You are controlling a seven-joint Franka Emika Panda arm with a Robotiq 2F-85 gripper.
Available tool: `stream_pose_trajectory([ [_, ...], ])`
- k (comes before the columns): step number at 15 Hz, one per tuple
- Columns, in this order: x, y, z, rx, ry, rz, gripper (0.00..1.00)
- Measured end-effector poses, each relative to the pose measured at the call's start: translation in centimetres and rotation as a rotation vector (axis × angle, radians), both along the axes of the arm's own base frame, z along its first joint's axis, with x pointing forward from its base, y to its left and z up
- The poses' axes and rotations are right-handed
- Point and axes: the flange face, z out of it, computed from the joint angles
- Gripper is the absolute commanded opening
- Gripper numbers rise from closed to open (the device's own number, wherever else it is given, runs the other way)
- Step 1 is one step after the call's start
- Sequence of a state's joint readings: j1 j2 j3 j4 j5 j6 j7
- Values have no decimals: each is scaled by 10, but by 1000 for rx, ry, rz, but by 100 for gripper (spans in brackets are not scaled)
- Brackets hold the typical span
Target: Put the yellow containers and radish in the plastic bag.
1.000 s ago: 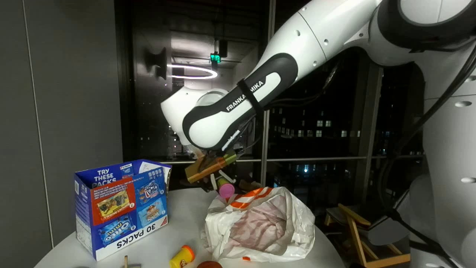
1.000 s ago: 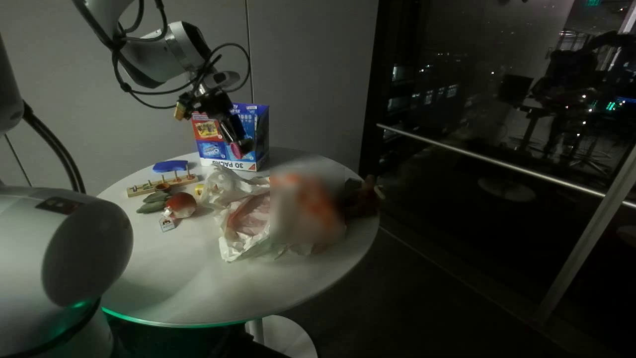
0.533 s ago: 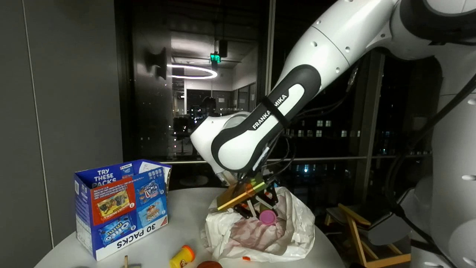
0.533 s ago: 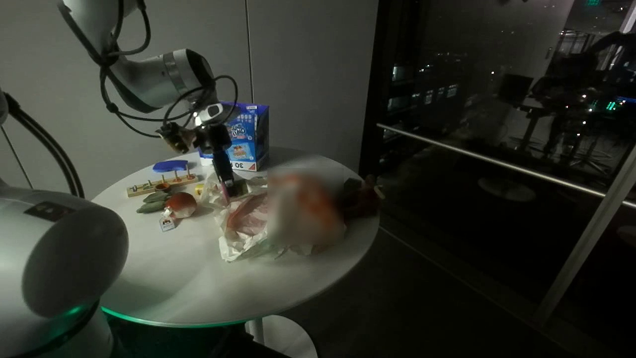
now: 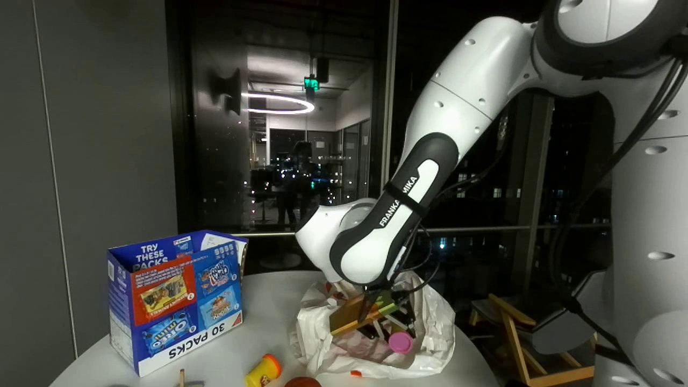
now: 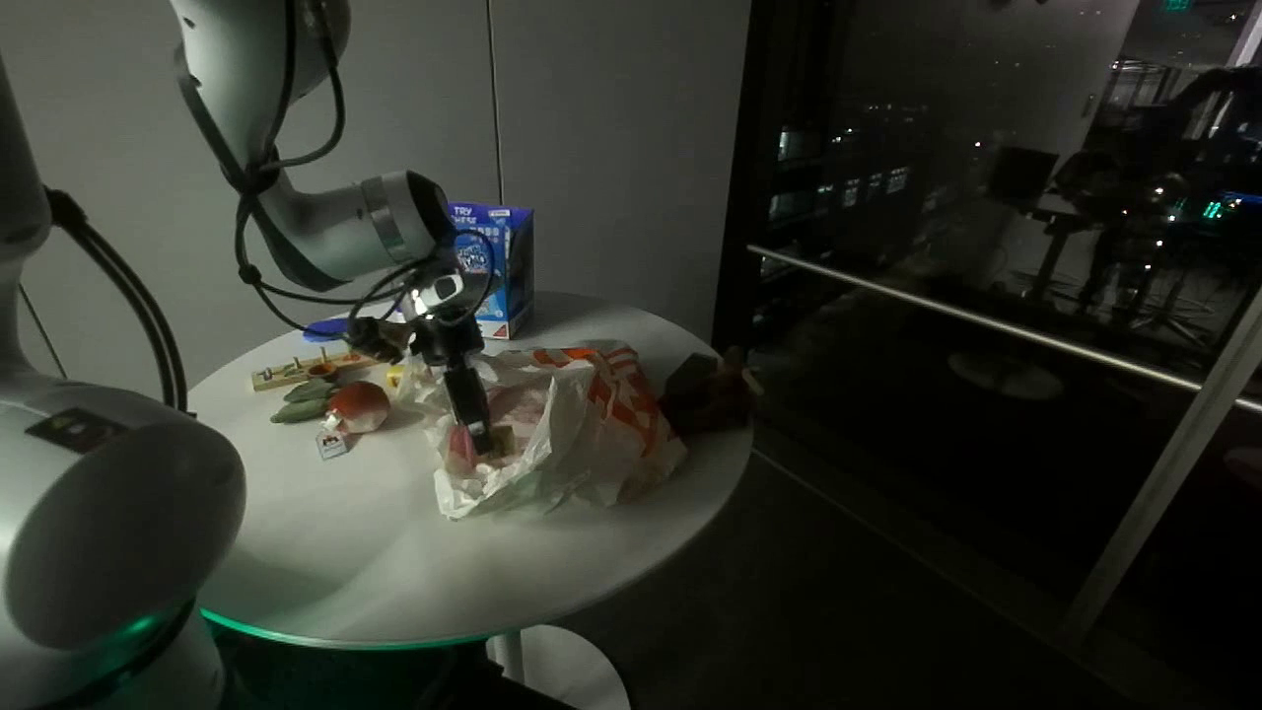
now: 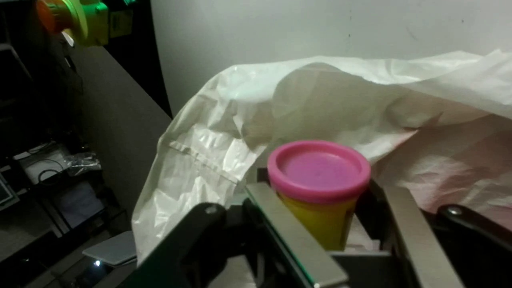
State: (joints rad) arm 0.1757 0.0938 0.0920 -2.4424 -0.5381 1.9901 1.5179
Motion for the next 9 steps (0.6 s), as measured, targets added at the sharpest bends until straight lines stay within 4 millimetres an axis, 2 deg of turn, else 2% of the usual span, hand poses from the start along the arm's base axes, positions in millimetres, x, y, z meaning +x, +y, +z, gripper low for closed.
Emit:
stream_pose_trajectory([
  [1,2,-1,-3,-8,-15,0,96],
  [2,3,-1,-3,-13,-29,2,99],
  [4,6,2,7,-22,-53,8,100],
  [6,6,9,34,-36,-90,18,100],
  [9,-2,28,95,-50,-184,51,100],
])
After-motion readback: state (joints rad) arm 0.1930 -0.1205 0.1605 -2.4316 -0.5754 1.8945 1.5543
